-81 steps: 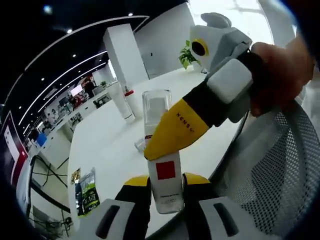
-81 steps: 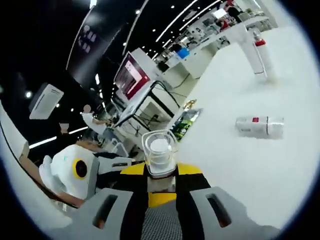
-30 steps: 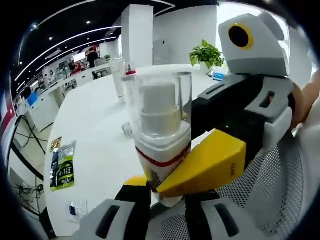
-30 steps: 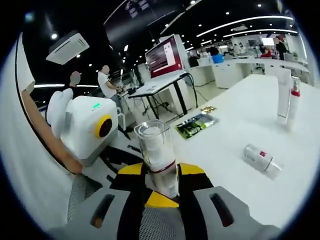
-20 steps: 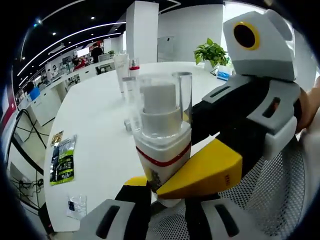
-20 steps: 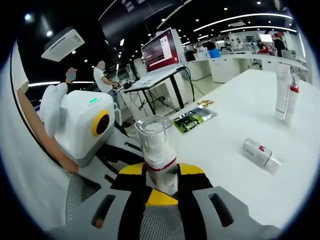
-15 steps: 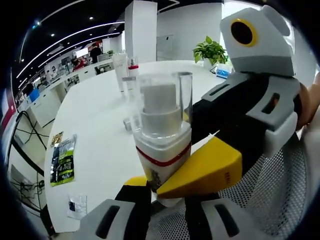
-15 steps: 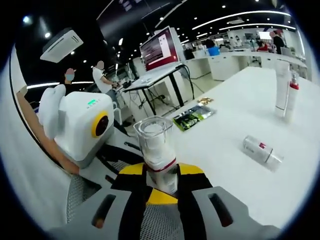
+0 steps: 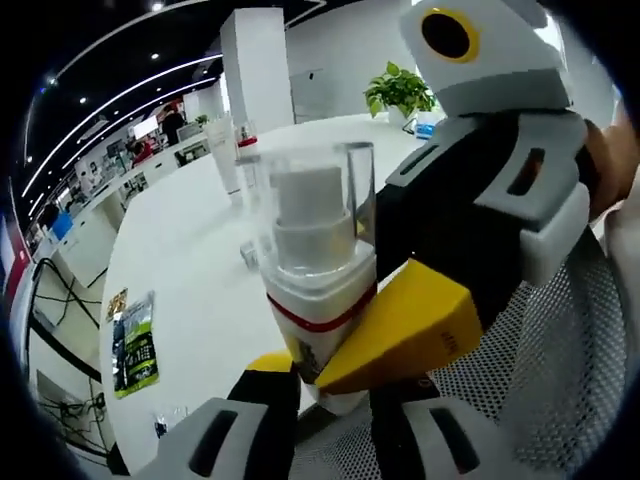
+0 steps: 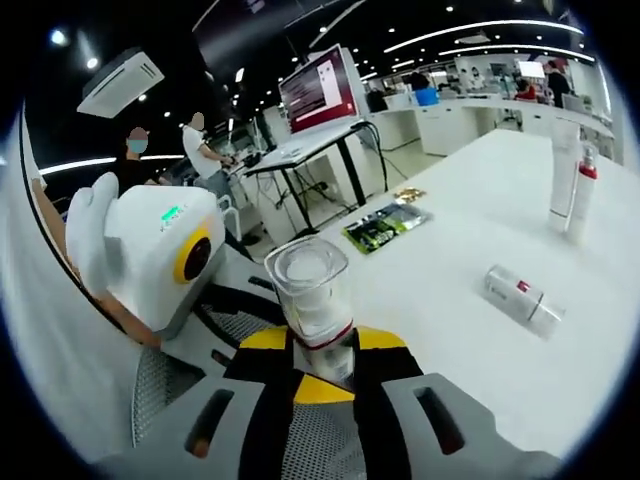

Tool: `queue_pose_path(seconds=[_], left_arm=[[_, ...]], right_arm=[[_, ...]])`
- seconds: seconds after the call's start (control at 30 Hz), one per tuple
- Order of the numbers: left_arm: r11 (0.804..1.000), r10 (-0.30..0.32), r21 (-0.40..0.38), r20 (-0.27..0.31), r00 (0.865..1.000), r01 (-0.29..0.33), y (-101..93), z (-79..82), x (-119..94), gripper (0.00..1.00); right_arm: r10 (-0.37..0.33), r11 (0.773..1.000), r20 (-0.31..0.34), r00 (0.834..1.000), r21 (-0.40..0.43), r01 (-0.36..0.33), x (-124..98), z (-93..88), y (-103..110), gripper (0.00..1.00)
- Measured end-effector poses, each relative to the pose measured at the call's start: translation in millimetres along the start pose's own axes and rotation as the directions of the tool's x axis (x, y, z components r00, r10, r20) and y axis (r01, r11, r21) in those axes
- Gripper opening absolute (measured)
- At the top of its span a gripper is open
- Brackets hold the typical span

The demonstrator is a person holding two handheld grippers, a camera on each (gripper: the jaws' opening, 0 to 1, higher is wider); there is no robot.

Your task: Arrange the skincare products in the storage area until every visible bottle or jar stands upright without overlapping.

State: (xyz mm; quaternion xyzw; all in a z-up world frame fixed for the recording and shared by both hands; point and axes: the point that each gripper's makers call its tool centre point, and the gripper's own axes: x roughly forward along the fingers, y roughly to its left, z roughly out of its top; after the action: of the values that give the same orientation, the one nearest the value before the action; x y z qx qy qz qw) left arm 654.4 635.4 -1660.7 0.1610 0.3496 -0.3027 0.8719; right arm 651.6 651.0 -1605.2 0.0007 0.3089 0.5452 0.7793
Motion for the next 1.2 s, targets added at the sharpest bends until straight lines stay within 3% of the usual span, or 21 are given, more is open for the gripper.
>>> queue_pose_path(seconds=[0.2, 0.6, 0.7, 0.8, 0.93, 0.97, 1.03, 1.07, 1.1, 1.2], left_arm=[[0.998, 0.015, 0.062, 0.004, 1.0, -0.016, 3.1, -1.3, 4, 0.27], [0.996, 0.065, 0.058, -0.048, 0.997, -0.062, 14.7, -9.8, 8, 0.26], [0.993, 0.102, 0.067, -0.068, 0.992, -0.097, 22.0, -13.5, 8, 0.23], [0.989, 0.138, 0.059, -0.035, 0.99, -0.136, 27.5, -6.3, 7, 0.23], [0.99, 0.13, 0.063, -0.047, 0.99, -0.127, 19.3, -5.6, 14, 0.22], [0.986, 0.128, 0.114, -0.075, 0.989, -0.119, 18.1, -9.7, 13, 0.22], [0.978, 0.134, 0.166, -0.061, 0.989, -0.123, 20.2, -8.1, 13, 0.2], [0.986, 0.138, 0.097, -0.061, 0.988, -0.132, 21.2, -8.0, 13, 0.2], [0.987, 0.141, 0.081, -0.058, 0.988, -0.137, 22.1, -7.3, 12, 0.2], [0.983, 0.138, 0.131, -0.066, 0.988, -0.128, 19.8, -8.3, 14, 0.2]], right_arm=[[-0.005, 1.0, 0.004, 1.0, -0.01, 0.005, 0, 1.3, -2, 0.19], [-0.03, 0.998, 0.041, 0.999, 0.051, 0.028, -11, 12.2, -23, 0.19], [-0.039, 0.999, 0.031, 0.999, 0.039, 0.038, -18, 15.5, -36, 0.19], [-0.046, 0.999, 0.019, 0.999, 0.024, 0.046, -23, 16.5, -47, 0.19], [-0.059, 0.998, 0.007, 0.998, 0.004, 0.059, -25, 18.6, -63, 0.19], [-0.061, 0.998, 0.007, 0.998, 0.002, 0.061, -26, 19.1, -65, 0.19], [-0.072, 0.997, 0.011, 0.997, -0.008, 0.072, -27, 23.5, -71, 0.19], [-0.076, 0.997, 0.014, 0.997, -0.002, 0.076, -27, 25.7, -75, 0.19], [-0.082, 0.997, 0.017, 0.997, 0.001, 0.082, -28, 27.2, -78, 0.19], [-0.095, 0.995, 0.026, 0.995, 0.0, 0.095, -29, 31.7, -87, 0.19]])
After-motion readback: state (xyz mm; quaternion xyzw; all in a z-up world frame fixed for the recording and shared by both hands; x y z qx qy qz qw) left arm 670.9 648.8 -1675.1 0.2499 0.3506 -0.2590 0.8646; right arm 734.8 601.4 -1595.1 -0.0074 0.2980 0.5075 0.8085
